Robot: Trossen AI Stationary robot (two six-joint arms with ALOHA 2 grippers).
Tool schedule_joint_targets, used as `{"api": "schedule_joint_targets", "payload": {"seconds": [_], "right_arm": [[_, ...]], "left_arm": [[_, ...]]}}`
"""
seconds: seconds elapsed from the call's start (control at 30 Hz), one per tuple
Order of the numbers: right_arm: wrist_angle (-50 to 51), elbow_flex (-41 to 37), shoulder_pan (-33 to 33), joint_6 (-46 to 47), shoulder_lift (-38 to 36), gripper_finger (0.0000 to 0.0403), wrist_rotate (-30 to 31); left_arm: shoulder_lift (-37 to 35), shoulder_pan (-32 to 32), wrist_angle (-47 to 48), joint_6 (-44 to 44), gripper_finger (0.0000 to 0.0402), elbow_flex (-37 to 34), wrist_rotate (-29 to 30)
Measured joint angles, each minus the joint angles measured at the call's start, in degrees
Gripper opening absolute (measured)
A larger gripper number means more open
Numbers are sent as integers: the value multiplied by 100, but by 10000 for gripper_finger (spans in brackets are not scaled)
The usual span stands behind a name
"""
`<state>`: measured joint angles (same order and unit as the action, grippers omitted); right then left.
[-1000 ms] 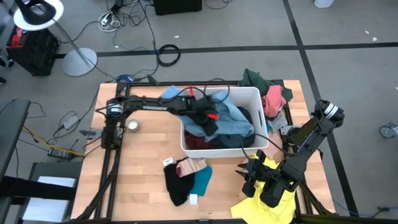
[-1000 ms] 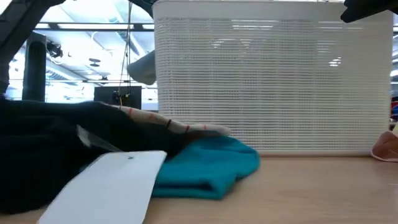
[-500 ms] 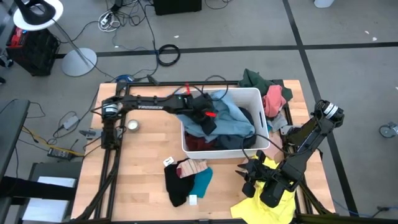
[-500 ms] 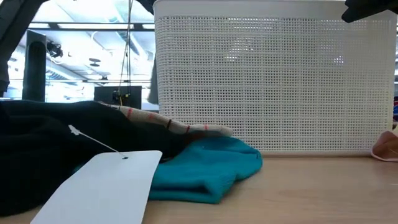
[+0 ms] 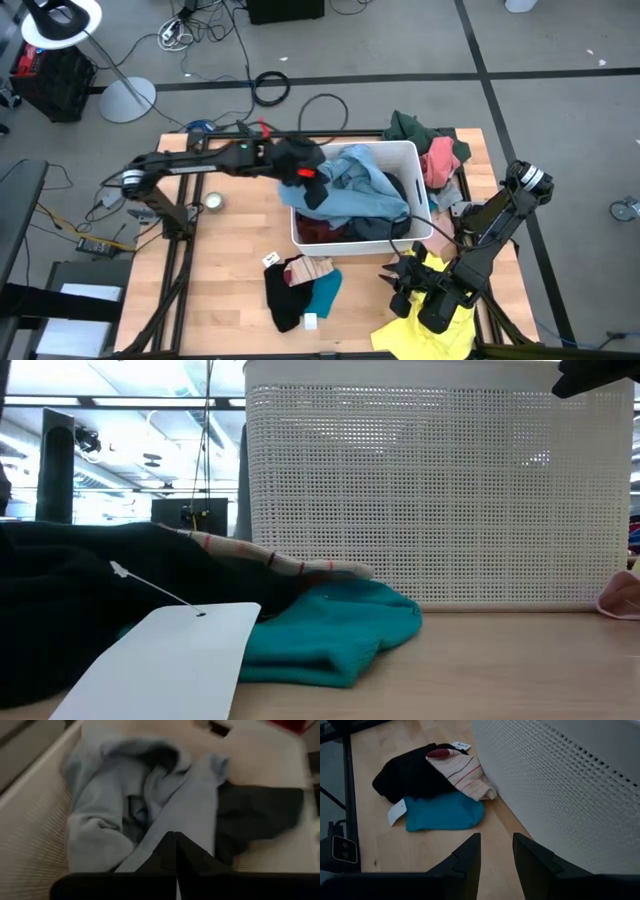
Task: Sort clothes
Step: Put the blue pants into the laundry bin
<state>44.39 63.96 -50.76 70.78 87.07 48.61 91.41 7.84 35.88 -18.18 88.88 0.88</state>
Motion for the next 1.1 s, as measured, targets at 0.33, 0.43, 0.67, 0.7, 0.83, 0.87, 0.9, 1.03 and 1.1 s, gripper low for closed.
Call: {"api": "schedule_joint_targets", "payload": {"seconds": [0.33,0.43,0.67,0.7,0.83,0.87,0.9,1.03,1.1], "right_arm": [[23,0,0,0,0,114,-40],[35,0,0,0,0,114,-61],[30,0,-4,0,0,114,-80],[32,0,-4,1,-1,114,-80],[30,0,0,0,0,114,-79],[30,0,2,0,0,114,-76],[30,0,2,2,0,114,-75],[28,0,28,61,0,114,-71],[28,0,47,135,-2,114,-66]], "left_arm": [[-1233,-541,750,555,1,-327,784],[-1790,-782,706,430,1,-898,1422],[-3705,-1191,-507,-239,1,-3184,1797],[-3994,-1251,-695,-300,1,-3502,1793],[-5017,-1439,-1669,-350,1,-4690,1800],[-5208,-1474,-1977,-343,1,-4976,1798],[-5373,-1497,-2283,-321,1,-5236,1781],[-5792,-1507,-3373,-266,7,-6047,1730],[-5840,-1501,-3645,-305,20,-6305,1731]]}}
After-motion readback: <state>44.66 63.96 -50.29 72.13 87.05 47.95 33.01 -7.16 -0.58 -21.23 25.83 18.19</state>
